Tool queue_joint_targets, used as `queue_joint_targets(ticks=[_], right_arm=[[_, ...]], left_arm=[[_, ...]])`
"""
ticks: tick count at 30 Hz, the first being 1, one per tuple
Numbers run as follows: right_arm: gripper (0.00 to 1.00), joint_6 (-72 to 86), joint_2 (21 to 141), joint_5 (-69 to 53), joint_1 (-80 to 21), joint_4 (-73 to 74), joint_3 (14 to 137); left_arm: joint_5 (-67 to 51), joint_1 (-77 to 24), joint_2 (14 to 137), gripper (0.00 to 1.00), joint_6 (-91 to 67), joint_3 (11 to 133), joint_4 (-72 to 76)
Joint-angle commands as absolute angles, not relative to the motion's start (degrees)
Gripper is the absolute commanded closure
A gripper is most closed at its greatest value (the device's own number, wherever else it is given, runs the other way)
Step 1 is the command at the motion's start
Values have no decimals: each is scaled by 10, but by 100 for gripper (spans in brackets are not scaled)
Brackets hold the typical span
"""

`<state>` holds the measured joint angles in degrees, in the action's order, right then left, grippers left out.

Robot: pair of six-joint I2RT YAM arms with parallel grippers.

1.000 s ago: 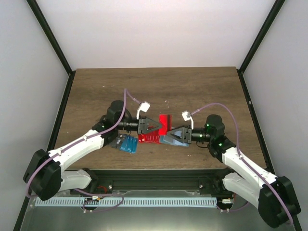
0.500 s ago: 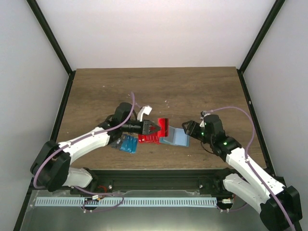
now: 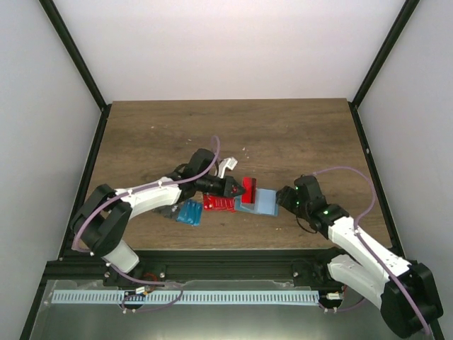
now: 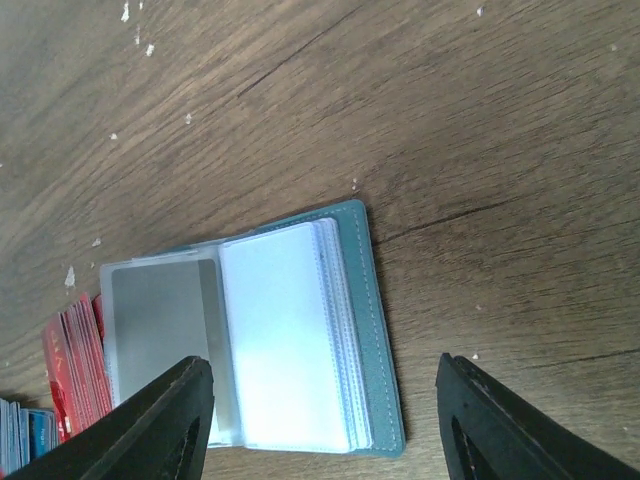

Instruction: Put the credit cards into the card holder

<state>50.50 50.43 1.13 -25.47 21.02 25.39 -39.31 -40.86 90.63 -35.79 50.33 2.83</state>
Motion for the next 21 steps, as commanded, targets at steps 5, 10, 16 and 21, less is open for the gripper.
queue_joint_targets(ticks=[5,10,16,21], right_arm=[[38,515,543,18,-253,158,243],[41,514,560,8,-252,131,231],[44,516,580,-1,-252,106,217],[46,518,597,-9,-252,86,208]], left_arm=[[-346,-417,976,96,-370,537,45],[-324,-429,1009,96,-389,545,75],[-309,-435,1038,96,-418,553,101],[-290,-436,1055,96,-415,565,104]])
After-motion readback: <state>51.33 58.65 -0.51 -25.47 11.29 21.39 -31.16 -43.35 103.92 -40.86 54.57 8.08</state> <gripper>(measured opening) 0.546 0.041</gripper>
